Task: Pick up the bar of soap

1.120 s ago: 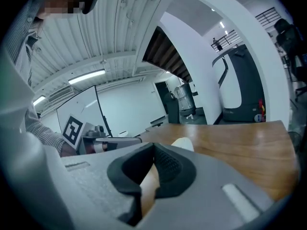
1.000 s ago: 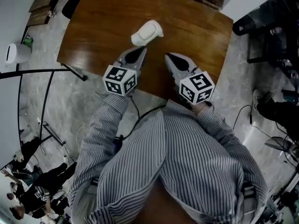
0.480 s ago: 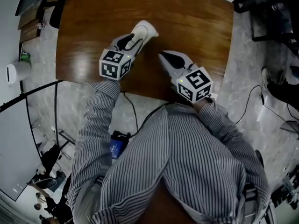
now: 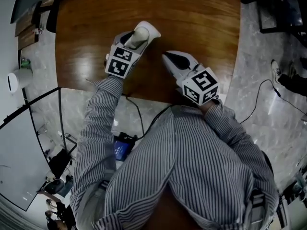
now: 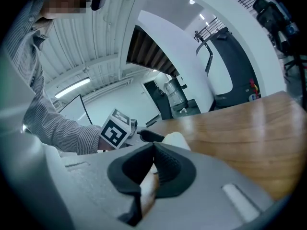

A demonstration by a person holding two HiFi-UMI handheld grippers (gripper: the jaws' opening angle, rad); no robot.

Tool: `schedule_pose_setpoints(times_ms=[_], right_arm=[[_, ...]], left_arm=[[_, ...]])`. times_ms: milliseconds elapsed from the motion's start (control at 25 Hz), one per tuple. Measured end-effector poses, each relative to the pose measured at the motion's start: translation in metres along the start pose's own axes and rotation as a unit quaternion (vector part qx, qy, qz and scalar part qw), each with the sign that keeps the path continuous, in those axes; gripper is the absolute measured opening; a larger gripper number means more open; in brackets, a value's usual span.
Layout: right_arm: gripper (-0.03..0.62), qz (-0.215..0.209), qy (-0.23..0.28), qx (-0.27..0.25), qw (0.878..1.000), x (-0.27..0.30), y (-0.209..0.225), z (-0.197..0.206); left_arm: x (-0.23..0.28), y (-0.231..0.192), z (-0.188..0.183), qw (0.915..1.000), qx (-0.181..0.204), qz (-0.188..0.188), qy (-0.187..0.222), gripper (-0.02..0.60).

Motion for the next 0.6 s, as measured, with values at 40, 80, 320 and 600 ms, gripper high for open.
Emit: schedule_pose_setpoints(times_ms=[40,80,320,600], right_arm=[[0.002,0.001,0.0,0.0,1.0,-0.001,0.0,0.0],[0.002,0.002,0.0,0.0,1.0,-0.002,0.0,0.0],[0.003,0.007,-0.002,-0.001,1.0,-0.005,0.0,0.001],[0.002,0.007,0.0,-0.011,1.0,-0.01,-0.005,-0.001]], left_arm=[[0.001,0.0,-0.001,1.0,0.005,0.003,-0.004,0.267],[0.001,-0.001,-0.001,0.9999,0.007,0.006,-0.006,0.267],[0.003,-0.005,-0.002,0.9999,0.0,0.016,-0.006,0.265],[-0.015,-0.004,0.003,0.9946,-0.091,0.0,0.05,0.261]])
Point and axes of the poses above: the fingertips, and each gripper's own axes: x forward along the fingers, y to its right, z out of its underside, the point moved 10 cm from there along -x, backward along the fingers, and after that the axes turned 3 degrees about z, right-handed, at the moved point
